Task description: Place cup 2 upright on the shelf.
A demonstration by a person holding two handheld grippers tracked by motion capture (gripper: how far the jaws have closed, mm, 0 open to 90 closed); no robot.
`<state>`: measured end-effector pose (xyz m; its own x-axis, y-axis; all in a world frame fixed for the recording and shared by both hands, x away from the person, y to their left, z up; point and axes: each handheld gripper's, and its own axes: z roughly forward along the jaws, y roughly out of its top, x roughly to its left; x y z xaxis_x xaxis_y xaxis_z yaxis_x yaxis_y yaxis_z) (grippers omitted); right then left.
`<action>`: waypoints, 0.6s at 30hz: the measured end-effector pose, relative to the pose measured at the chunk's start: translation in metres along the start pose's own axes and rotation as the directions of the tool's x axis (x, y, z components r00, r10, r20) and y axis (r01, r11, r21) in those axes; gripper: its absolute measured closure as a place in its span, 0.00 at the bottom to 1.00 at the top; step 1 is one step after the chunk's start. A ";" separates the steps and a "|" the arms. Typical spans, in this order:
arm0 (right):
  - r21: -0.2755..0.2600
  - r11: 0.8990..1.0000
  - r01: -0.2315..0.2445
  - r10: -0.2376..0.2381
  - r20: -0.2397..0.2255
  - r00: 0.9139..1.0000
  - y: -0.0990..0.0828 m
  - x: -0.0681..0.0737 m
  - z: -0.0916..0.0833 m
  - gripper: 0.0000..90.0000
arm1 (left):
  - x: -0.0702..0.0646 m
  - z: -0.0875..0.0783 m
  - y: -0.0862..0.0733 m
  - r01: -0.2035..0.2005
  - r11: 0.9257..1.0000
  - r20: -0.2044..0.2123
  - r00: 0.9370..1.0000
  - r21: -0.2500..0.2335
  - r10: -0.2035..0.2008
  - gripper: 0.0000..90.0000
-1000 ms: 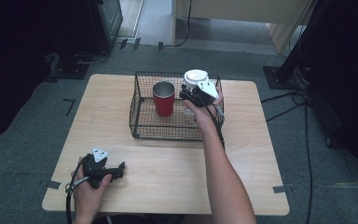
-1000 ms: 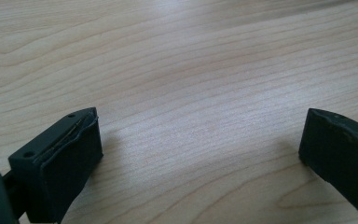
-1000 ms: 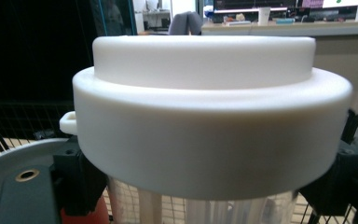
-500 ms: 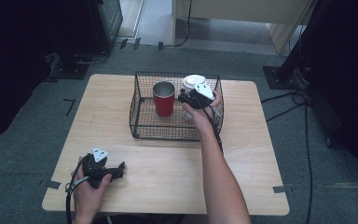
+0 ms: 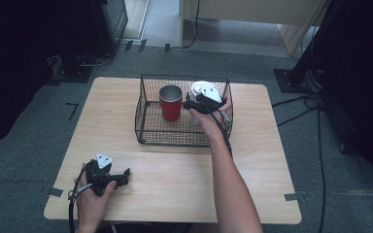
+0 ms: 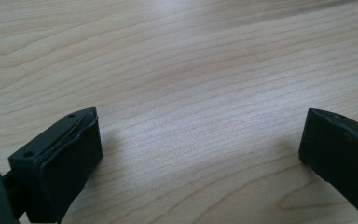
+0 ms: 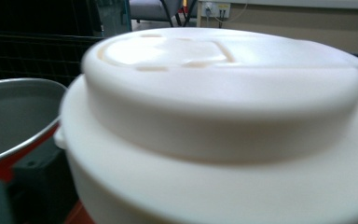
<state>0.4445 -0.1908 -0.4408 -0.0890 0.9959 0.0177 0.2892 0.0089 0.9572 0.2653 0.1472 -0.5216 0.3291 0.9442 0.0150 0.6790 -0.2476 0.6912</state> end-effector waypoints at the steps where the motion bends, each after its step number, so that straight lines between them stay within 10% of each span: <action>1: -0.006 1.000 0.001 -0.001 -0.005 1.000 0.000 0.000 0.000 0.00 | 0.000 0.000 0.000 -0.001 1.000 0.000 1.000 0.001 0.001 0.00; 18: -0.031 0.999 -0.014 0.015 0.032 0.999 0.002 -0.001 -0.003 0.00 | 0.000 0.000 0.000 0.000 1.000 0.000 1.000 0.000 0.000 0.00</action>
<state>0.4417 -0.1917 -0.4383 -0.0542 0.9983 0.0224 0.2609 -0.0075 0.9653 0.2653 0.1472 -0.5216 0.3291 0.9442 0.0152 0.6791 -0.2478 0.6909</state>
